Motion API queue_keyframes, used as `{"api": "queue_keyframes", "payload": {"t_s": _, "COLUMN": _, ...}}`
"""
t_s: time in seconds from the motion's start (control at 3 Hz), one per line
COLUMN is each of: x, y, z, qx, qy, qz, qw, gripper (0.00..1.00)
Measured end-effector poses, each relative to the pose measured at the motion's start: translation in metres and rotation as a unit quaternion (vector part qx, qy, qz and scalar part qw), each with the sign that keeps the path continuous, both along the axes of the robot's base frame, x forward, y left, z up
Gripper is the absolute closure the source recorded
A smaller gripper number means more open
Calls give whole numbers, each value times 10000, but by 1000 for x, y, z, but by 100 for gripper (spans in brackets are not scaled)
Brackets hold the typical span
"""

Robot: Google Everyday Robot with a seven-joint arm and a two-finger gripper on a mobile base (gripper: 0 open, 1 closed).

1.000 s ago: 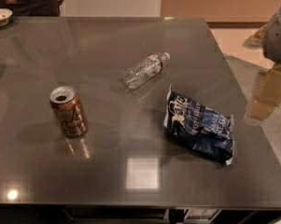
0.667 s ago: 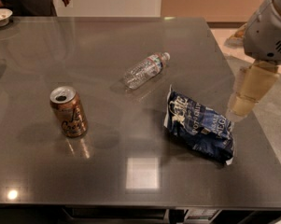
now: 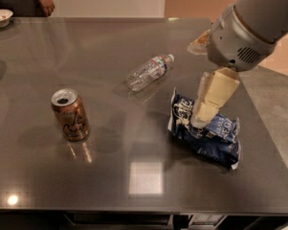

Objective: Pick orange can

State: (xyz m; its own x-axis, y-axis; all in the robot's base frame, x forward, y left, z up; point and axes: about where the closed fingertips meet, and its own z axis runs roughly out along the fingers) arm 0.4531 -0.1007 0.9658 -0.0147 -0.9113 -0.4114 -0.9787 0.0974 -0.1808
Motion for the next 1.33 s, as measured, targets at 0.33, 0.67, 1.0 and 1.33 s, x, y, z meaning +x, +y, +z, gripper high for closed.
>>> {"api": "queue_keyframes", "payload": {"t_s": 0.33, "x": -5, "y": 44, "z": -10, "qx": 296, "qy": -2, "qz": 385, "qw": 9988, "gripper": 0}}
{"api": "queue_keyframes", "payload": {"t_s": 0.67, "x": -1, "y": 83, "z": -20, "qx": 472, "qy": 3, "qz": 556, "qw": 9973, "gripper": 0}}
{"api": "queue_keyframes", "payload": {"t_s": 1.0, "x": 11, "y": 114, "z": -30, "qx": 594, "qy": 65, "qz": 467, "qw": 9971, "gripper": 0}}
{"api": "queue_keyframes", "payload": {"t_s": 1.33, "x": 27, "y": 140, "z": -38, "qx": 757, "qy": 201, "qz": 330, "qw": 9964, "gripper": 0}}
